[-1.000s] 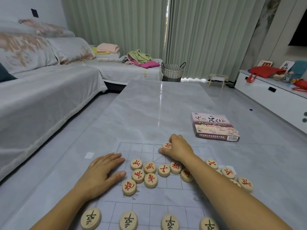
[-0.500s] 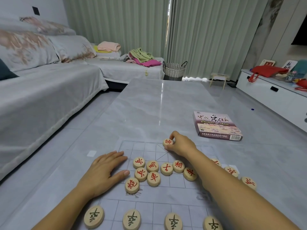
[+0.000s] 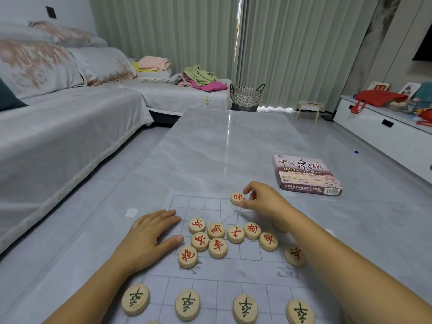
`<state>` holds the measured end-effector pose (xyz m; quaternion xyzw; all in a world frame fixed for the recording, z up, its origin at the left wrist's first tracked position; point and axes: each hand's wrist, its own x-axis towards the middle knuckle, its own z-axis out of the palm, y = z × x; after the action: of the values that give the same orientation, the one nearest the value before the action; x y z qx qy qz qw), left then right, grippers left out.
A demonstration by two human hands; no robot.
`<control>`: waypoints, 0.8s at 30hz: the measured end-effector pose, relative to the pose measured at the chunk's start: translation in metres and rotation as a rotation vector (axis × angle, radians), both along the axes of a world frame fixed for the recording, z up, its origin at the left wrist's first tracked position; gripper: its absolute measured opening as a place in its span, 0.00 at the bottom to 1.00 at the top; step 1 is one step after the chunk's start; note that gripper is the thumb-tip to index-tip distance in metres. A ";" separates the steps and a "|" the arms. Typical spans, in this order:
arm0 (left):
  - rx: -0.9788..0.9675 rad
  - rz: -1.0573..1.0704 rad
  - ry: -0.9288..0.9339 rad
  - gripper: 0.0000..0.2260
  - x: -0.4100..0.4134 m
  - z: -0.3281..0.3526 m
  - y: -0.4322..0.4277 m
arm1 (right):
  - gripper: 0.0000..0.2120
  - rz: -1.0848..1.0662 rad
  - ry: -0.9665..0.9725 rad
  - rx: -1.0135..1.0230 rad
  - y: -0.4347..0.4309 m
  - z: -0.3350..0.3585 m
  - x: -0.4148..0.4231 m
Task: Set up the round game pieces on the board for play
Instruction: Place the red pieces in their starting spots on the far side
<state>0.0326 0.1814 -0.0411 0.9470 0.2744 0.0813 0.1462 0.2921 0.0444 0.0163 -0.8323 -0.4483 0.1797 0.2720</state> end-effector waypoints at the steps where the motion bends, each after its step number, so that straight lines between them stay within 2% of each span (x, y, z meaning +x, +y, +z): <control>1: 0.001 0.000 -0.001 0.46 0.001 0.000 0.000 | 0.17 0.059 -0.013 -0.004 -0.006 0.003 -0.003; 4: -0.003 0.001 0.001 0.47 0.001 0.001 -0.002 | 0.18 0.250 -0.070 -0.150 -0.019 0.004 -0.022; 6: -0.005 0.002 0.005 0.47 0.001 0.001 -0.002 | 0.20 0.324 -0.228 -0.247 -0.023 0.000 -0.034; 8: -0.001 0.002 0.003 0.47 0.000 0.001 -0.003 | 0.19 0.347 -0.329 -0.251 -0.023 -0.004 -0.040; 10: 0.002 0.001 0.003 0.47 0.000 0.001 -0.003 | 0.17 0.321 -0.330 -0.200 -0.021 -0.004 -0.040; 14: -0.005 0.002 -0.006 0.46 0.001 0.001 -0.002 | 0.13 0.071 -0.275 -0.001 -0.009 0.002 -0.006; 16: 0.003 0.003 -0.007 0.46 0.000 0.000 -0.001 | 0.15 0.004 -0.293 -0.035 -0.002 -0.001 0.021; 19: 0.006 0.003 -0.008 0.47 0.000 0.000 -0.001 | 0.19 0.019 -0.261 -0.117 0.005 -0.014 0.041; 24: 0.008 0.003 -0.016 0.46 0.001 -0.001 0.000 | 0.20 -0.006 -0.177 -0.095 0.012 -0.024 0.045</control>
<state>0.0334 0.1810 -0.0423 0.9464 0.2744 0.0903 0.1445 0.3370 0.0565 -0.0073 -0.8582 -0.4591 0.1260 0.1921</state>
